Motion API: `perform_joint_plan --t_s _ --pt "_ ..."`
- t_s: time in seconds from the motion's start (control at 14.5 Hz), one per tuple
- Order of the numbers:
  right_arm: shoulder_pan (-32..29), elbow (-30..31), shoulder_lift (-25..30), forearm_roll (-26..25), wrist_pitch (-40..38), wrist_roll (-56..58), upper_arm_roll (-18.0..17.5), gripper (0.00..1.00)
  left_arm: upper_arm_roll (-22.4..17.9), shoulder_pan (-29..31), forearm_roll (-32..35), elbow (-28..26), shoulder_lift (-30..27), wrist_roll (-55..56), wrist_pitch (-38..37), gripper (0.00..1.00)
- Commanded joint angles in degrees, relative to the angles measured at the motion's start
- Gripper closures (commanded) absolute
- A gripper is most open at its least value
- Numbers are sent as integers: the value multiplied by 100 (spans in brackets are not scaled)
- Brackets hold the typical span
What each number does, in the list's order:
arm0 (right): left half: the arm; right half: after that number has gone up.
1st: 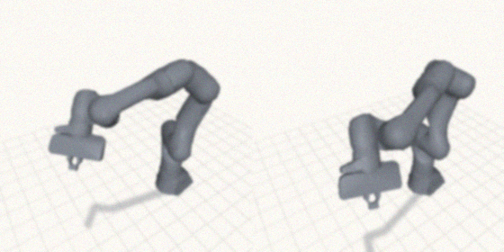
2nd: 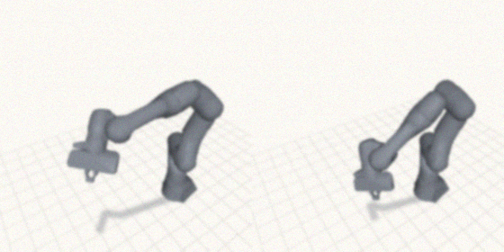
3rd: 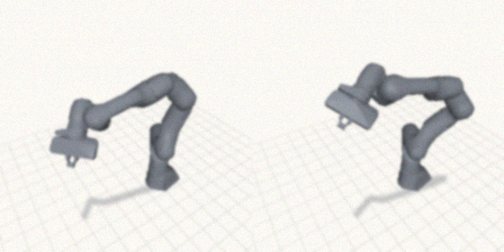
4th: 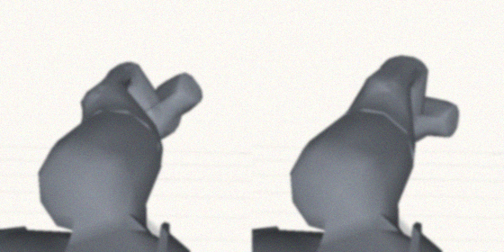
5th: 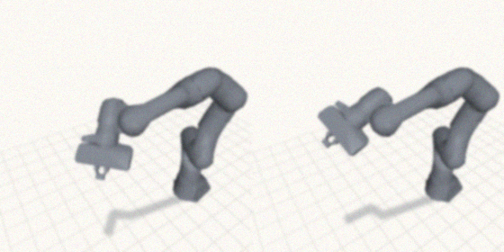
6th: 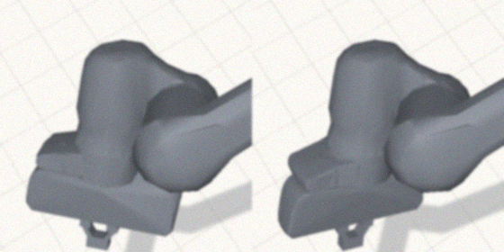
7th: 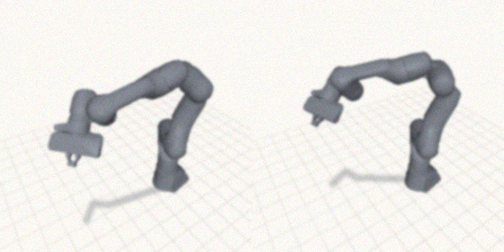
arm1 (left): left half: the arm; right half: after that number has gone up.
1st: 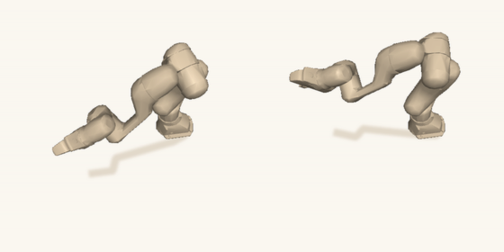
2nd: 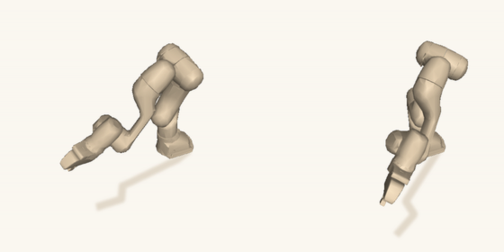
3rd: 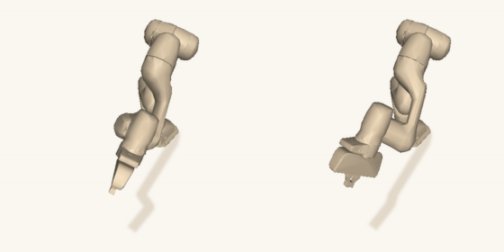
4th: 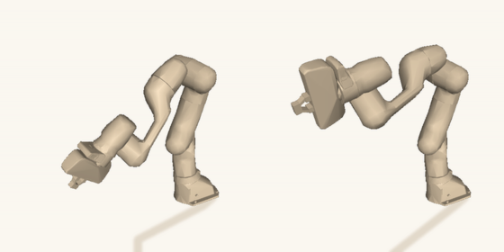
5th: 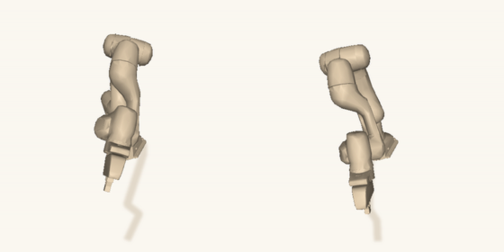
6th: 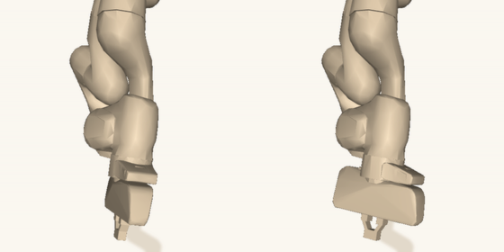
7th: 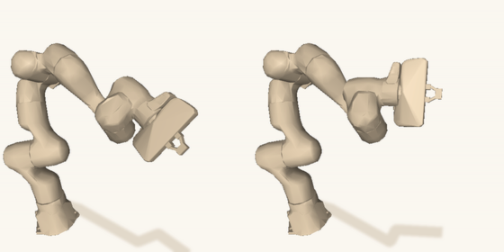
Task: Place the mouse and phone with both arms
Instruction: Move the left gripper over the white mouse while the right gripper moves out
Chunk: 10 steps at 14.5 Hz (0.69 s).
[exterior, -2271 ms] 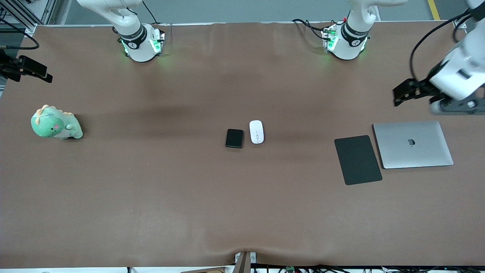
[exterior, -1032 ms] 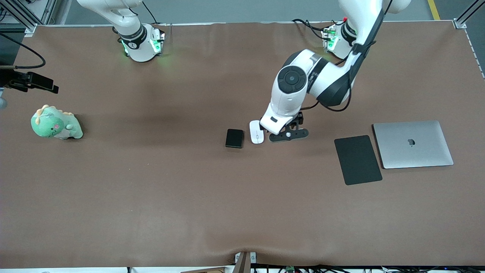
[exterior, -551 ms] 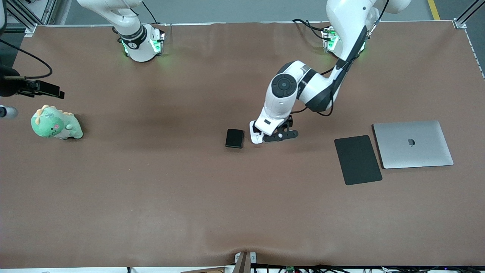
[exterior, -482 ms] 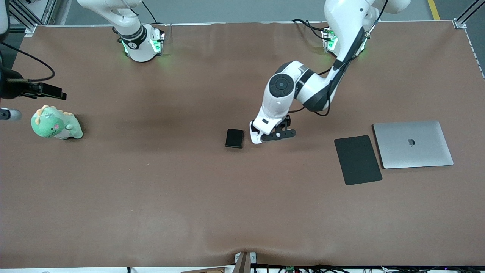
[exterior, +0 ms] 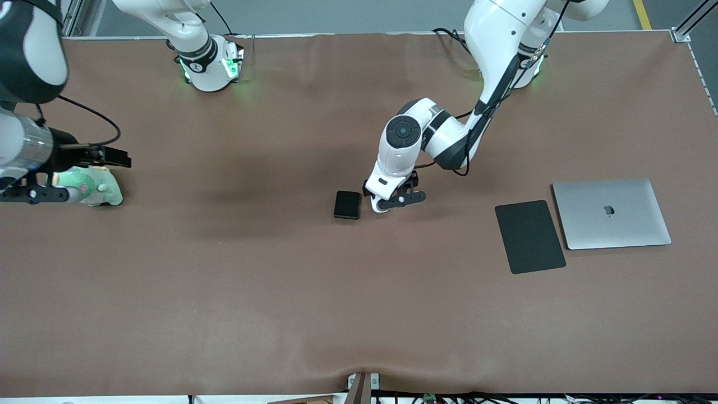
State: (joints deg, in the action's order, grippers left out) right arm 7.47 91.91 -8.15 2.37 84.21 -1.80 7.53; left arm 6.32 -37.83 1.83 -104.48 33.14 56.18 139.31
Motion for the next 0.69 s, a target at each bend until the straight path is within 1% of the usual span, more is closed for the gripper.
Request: perform_joint_plan --t_s 0.0,0.07,0.21,0.41,0.62 --pt "219 240 32 97 253 -382 12 0 -17 -75 19 50 157 121 236 4" --pt "237 275 32 149 297 -426 12 0 -17 -145 19 42 193 121 271 5" --pt "290 354 15 447 393 -488 12 0 -17 -163 19 16 246 112 272 7" --pt "465 521 15 501 683 -716 12 0 -17 -189 19 24 290 112 272 10" --pt "755 635 6 527 973 -1182 12 0 -17 -242 27 42 325 112 272 10"
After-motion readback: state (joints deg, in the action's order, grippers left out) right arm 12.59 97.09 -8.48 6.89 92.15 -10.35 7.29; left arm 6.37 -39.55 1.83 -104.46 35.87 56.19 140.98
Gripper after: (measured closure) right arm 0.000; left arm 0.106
